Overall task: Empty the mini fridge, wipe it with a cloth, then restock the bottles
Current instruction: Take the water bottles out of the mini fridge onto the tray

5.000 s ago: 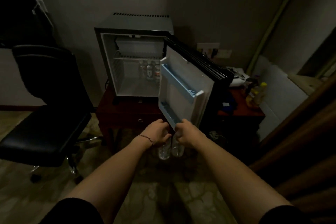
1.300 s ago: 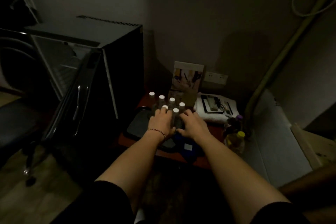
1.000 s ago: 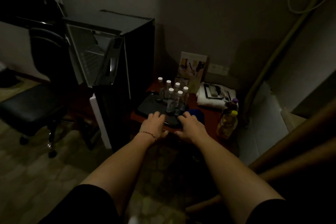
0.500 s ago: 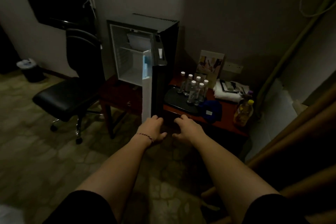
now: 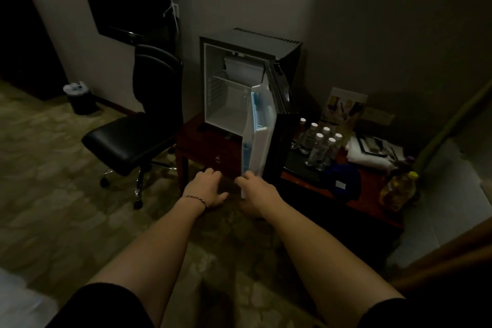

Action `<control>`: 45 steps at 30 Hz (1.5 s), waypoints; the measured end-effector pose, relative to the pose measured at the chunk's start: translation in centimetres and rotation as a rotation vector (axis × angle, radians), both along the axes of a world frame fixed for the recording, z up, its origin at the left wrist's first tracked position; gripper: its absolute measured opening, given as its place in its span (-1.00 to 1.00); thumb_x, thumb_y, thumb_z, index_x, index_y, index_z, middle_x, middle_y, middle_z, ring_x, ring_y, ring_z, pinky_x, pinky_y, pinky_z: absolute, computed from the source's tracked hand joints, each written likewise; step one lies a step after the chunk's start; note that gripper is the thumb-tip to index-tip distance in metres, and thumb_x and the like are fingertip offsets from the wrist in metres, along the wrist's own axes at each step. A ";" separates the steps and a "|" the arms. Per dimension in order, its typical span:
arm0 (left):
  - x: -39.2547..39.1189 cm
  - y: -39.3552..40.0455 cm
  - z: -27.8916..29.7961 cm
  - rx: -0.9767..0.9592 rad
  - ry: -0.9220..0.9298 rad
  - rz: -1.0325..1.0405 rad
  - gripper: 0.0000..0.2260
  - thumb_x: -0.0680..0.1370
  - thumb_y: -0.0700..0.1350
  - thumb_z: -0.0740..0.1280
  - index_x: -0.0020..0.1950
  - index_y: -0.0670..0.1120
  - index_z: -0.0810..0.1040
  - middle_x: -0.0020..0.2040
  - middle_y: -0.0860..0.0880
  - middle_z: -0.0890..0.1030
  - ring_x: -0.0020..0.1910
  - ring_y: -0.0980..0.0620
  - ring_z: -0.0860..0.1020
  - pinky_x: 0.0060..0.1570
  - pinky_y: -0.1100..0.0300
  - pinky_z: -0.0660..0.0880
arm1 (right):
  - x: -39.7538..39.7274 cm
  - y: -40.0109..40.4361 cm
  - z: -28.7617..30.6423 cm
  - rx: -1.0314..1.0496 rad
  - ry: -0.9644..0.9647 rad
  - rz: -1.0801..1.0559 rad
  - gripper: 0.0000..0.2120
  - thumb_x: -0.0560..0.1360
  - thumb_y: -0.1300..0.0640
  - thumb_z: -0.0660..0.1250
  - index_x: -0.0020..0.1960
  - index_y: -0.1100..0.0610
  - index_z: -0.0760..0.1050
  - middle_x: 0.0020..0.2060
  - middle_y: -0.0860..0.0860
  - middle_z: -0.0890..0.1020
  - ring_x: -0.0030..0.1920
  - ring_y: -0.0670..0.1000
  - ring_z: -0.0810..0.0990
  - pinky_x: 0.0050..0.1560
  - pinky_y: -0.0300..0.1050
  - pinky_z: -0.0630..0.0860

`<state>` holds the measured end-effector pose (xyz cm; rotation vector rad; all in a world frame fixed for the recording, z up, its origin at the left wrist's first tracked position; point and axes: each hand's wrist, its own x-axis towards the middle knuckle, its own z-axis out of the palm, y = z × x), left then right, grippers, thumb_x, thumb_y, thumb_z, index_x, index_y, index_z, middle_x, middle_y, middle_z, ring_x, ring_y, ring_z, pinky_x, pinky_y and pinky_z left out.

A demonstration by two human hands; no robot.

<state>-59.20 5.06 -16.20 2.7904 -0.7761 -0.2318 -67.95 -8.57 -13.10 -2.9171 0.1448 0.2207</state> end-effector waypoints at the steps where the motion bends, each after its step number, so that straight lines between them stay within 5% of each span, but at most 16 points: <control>1: 1.0 0.0 0.0 -0.002 0.000 0.009 -0.58 0.49 0.12 0.40 0.28 0.01 0.43 0.24 -0.03 0.45 0.20 -0.03 0.45 0.19 0.01 0.50 | 1.3 -0.1 -0.2 -0.014 0.003 0.012 -0.48 0.48 0.04 0.44 0.39 -0.02 0.37 0.28 0.01 0.38 0.25 0.08 0.45 0.18 0.10 0.53; 9: 9.9 0.3 1.0 0.013 -0.001 0.065 -0.57 0.50 0.12 0.38 0.30 -0.01 0.42 0.24 -0.03 0.43 0.21 -0.04 0.43 0.18 0.01 0.50 | 12.5 -1.3 -0.9 0.037 -0.017 0.017 -0.49 0.46 0.00 0.46 0.35 -0.03 0.38 0.24 -0.02 0.38 0.14 0.01 0.47 0.09 -0.02 0.56; 17: 21.2 0.3 0.1 0.025 0.040 0.069 -0.57 0.52 0.12 0.37 0.32 -0.01 0.41 0.26 -0.03 0.44 0.22 -0.04 0.43 0.20 -0.01 0.50 | 23.2 -1.1 -2.9 0.072 0.009 -0.008 -0.51 0.48 0.01 0.44 0.35 -0.01 0.36 0.28 0.00 0.35 0.21 0.08 0.45 0.13 0.08 0.55; 29: 42.0 -5.4 1.6 0.036 -0.022 -0.198 -0.52 0.51 0.17 0.36 0.34 -0.03 0.39 0.27 -0.05 0.43 0.25 -0.08 0.42 0.19 -0.03 0.49 | 39.1 -5.3 -1.1 0.007 -0.001 -0.340 -0.47 0.50 -0.12 0.40 0.35 0.06 0.33 0.28 0.07 0.33 0.27 0.17 0.45 0.16 0.11 0.52; 45: 53.6 -19.0 0.1 0.156 0.104 -0.392 -0.43 0.51 0.18 0.36 0.42 -0.04 0.33 0.36 -0.10 0.38 0.32 -0.12 0.39 0.25 -0.06 0.45 | 49.6 -16.0 -2.0 0.029 0.136 -0.581 -0.49 0.54 -0.11 0.37 0.39 0.07 0.34 0.33 0.12 0.38 0.31 0.19 0.45 0.21 0.08 0.48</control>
